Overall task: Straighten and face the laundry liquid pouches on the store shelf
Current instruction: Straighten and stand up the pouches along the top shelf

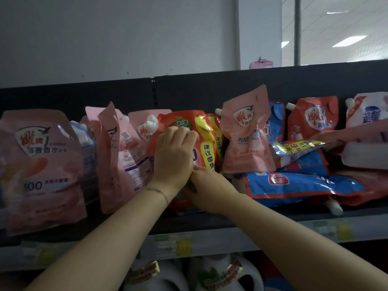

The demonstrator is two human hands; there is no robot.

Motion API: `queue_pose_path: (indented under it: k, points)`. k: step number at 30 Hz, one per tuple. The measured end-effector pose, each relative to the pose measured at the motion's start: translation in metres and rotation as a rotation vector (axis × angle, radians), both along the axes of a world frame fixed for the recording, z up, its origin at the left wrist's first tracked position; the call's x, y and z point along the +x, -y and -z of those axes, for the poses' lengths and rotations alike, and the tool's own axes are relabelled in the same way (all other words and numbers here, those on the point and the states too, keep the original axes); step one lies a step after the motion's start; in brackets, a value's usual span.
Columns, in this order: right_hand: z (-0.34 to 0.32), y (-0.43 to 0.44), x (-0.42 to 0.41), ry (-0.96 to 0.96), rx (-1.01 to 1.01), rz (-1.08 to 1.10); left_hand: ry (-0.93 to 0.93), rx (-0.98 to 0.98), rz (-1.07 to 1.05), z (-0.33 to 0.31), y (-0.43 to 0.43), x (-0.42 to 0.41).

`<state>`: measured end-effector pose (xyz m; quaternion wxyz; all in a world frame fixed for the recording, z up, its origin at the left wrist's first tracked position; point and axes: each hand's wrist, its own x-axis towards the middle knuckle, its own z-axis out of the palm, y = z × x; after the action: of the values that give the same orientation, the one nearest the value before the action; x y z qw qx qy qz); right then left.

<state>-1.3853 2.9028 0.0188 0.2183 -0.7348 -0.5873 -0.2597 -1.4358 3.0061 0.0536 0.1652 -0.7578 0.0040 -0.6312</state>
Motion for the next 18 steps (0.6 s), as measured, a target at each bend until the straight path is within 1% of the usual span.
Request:
queue_pose_path:
  k: [1,3,5,7,10,13,16,18]
  points:
    - [-0.001,0.005,0.002,-0.002,0.021,0.021,-0.039,0.059,0.007,-0.005,0.003,0.003]
    - [-0.002,0.015,0.007,0.048,0.108,0.099,-0.104,0.114,0.026,-0.015,0.015,0.010]
    - [-0.005,0.030,0.012,0.091,0.210,0.194,-0.156,0.086,0.053,-0.022,0.029,0.016]
    - [-0.011,0.052,0.019,0.097,0.276,0.247,-0.205,0.000,0.083,-0.023,0.045,0.024]
    - [-0.016,0.084,0.037,0.093,0.301,0.263,-0.264,-0.107,0.072,-0.017,0.066,0.039]
    - [-0.019,0.115,0.061,0.080,0.340,0.289,-0.322,-0.259,0.071,-0.007,0.090,0.059]
    - [-0.024,0.135,0.081,0.035,0.305,0.321,-0.384,-0.453,0.061,-0.002,0.105,0.077]
    - [-0.030,0.146,0.093,-0.033,0.287,0.304,-0.410,-0.580,0.062,-0.001,0.109,0.090]
